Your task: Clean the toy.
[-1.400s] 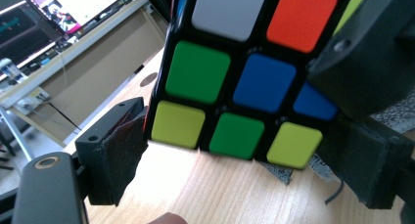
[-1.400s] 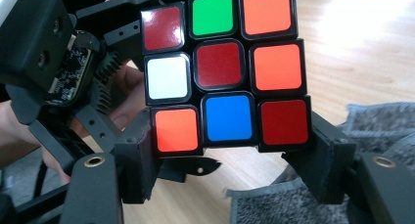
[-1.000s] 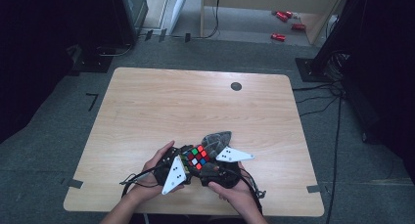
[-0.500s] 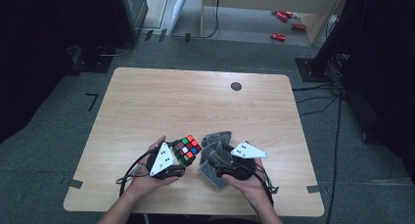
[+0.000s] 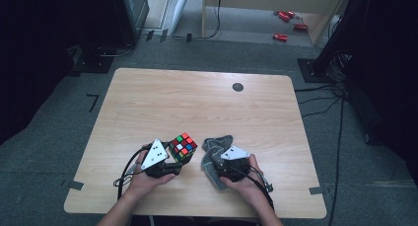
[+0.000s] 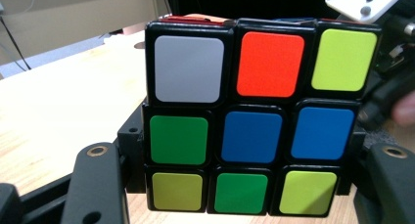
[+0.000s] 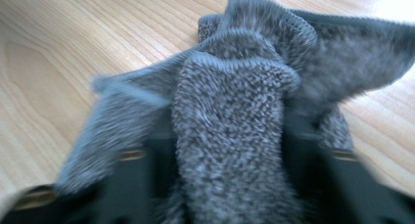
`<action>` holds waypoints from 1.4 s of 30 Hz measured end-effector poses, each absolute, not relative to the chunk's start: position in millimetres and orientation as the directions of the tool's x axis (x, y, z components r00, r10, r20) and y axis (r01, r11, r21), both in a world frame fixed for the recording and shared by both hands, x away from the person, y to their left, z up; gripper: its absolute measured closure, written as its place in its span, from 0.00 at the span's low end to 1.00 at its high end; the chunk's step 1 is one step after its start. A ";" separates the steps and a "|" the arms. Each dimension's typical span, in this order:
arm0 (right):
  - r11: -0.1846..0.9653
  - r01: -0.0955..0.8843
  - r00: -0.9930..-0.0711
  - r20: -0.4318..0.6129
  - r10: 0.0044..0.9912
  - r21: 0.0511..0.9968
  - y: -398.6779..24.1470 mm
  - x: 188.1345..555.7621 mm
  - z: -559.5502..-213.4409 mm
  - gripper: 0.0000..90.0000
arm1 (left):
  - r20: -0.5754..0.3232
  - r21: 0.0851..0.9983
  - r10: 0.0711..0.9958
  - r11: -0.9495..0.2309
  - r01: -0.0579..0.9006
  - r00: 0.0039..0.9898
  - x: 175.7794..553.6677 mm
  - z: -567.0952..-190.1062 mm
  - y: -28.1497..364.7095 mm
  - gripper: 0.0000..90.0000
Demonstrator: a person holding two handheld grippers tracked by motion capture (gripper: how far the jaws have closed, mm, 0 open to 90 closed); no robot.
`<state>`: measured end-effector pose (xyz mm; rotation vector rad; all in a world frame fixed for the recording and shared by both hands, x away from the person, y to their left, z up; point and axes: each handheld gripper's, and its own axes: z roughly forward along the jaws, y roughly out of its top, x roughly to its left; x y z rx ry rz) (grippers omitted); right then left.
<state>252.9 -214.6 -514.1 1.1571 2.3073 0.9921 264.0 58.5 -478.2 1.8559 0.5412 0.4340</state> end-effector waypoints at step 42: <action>0.118 0.264 -0.682 0.099 0.724 0.957 -191.3 199.5 -436.5 0.77 | 0.143 0.918 0.485 -0.391 0.068 0.863 233.2 -484.9 19.4 0.37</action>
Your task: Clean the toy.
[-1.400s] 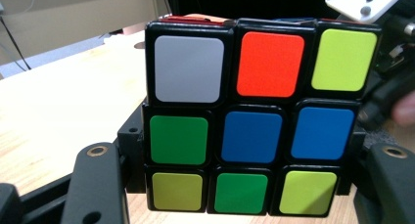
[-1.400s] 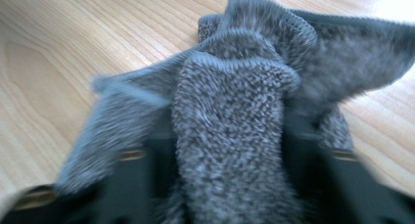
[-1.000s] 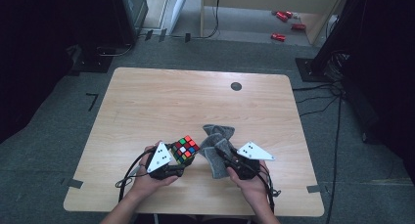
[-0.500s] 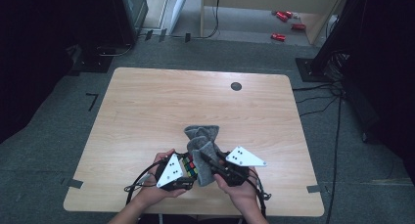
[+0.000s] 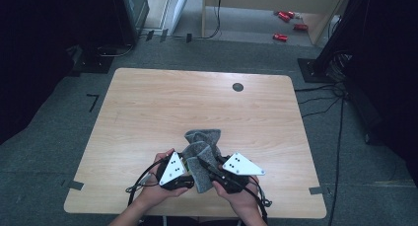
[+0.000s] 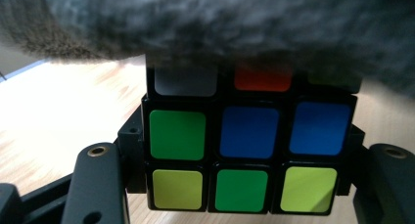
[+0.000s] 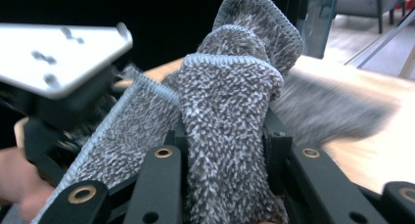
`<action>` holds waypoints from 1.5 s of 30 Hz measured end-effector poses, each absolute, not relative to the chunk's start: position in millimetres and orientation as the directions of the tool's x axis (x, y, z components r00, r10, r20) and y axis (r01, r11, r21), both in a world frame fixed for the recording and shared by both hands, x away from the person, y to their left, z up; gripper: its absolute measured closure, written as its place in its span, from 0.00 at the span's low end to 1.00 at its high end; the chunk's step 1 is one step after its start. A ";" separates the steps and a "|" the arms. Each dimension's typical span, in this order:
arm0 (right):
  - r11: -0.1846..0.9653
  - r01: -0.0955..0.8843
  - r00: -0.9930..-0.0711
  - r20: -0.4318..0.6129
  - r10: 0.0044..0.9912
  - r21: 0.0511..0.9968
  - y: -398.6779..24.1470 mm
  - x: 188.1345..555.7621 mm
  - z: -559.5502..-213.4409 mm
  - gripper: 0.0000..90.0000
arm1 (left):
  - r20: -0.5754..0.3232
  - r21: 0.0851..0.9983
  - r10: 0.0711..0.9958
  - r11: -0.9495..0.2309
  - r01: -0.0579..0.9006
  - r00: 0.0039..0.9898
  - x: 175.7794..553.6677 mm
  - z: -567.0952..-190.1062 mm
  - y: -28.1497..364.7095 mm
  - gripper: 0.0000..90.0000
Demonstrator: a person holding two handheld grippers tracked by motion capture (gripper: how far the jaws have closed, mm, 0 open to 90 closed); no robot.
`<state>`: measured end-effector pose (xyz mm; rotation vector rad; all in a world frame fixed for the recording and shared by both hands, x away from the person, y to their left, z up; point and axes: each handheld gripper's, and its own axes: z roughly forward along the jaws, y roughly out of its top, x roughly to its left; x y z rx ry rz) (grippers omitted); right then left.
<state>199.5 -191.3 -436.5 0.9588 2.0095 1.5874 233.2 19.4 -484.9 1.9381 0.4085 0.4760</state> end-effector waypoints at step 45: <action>0.105 0.330 -0.620 0.131 0.774 0.938 -215.3 214.1 -443.8 0.79 | 0.125 0.921 0.468 -0.384 0.074 0.875 233.3 -480.8 21.2 0.37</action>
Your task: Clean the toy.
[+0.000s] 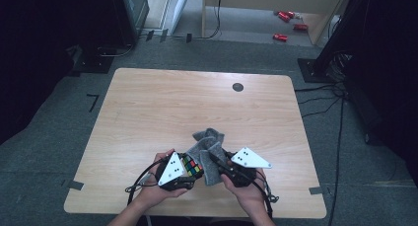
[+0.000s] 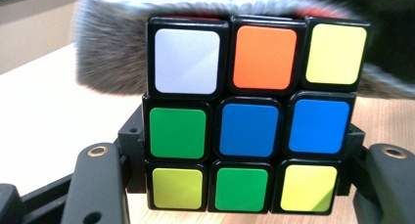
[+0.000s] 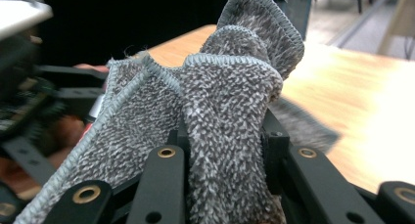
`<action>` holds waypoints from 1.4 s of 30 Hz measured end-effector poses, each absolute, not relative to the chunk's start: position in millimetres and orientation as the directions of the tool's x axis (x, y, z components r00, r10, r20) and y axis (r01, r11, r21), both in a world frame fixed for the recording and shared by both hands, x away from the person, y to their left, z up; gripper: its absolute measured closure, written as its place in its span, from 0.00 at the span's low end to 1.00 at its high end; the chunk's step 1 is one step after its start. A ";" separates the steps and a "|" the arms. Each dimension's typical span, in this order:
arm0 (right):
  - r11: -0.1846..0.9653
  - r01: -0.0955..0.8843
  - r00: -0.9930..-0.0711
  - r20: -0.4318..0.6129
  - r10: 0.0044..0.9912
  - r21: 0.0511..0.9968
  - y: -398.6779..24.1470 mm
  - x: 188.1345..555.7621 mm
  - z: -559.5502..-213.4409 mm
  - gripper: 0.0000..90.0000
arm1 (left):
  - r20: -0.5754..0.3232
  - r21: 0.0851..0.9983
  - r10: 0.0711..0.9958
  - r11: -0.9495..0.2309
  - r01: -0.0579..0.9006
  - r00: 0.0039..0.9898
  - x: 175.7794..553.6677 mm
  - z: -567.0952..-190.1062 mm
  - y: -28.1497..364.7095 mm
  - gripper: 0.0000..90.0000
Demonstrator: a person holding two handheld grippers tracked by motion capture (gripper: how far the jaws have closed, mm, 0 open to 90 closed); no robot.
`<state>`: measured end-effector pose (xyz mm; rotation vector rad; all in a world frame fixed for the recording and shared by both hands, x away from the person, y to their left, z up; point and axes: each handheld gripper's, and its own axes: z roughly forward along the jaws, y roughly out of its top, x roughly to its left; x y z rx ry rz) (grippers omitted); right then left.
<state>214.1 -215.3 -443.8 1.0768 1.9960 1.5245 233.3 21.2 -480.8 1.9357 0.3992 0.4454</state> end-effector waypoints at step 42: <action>0.071 0.320 -0.606 0.146 0.782 0.945 -230.1 217.7 -443.3 0.79 | 0.085 0.930 0.443 -0.356 0.088 0.893 234.5 -476.9 21.0 0.37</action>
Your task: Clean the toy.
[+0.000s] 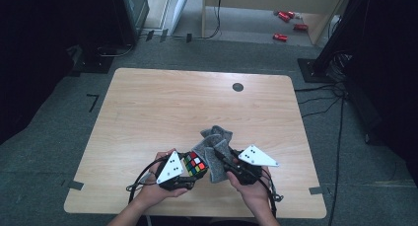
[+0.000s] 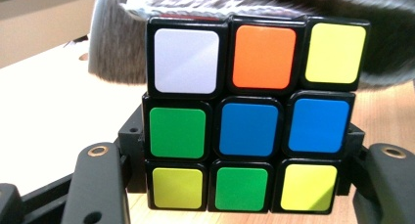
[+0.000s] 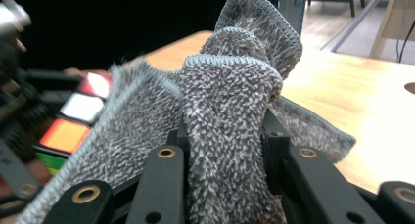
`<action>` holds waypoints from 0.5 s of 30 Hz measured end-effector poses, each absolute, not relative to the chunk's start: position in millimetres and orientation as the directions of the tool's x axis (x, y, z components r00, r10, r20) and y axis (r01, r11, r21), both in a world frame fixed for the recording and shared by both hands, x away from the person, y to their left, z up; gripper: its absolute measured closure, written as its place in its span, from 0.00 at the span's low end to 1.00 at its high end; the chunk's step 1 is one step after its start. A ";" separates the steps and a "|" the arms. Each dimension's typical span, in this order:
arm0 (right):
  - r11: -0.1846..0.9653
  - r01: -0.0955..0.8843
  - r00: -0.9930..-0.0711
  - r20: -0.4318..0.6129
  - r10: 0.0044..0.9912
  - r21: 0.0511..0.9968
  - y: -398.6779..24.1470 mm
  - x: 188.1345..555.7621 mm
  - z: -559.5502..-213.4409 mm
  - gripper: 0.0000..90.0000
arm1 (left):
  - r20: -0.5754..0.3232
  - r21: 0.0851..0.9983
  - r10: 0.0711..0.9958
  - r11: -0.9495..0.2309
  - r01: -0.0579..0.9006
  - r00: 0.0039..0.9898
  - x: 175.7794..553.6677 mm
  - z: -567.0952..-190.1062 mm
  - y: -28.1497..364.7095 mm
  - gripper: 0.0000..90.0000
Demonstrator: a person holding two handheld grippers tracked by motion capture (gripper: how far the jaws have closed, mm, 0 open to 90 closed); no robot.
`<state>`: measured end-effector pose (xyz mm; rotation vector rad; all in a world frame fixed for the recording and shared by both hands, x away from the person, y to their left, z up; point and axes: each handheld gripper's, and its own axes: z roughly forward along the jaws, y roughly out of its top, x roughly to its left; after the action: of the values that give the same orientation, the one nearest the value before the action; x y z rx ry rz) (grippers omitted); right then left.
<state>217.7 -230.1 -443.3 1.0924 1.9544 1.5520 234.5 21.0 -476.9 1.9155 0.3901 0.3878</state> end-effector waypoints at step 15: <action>0.084 0.275 -0.665 0.126 0.736 0.958 -214.4 208.9 -438.5 0.78 | 0.066 0.935 0.422 -0.344 0.092 0.904 233.0 -476.7 19.7 0.38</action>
<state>208.9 -214.4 -438.5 0.9969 1.9796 1.6072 233.0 19.7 -476.7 1.9075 0.3771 0.3547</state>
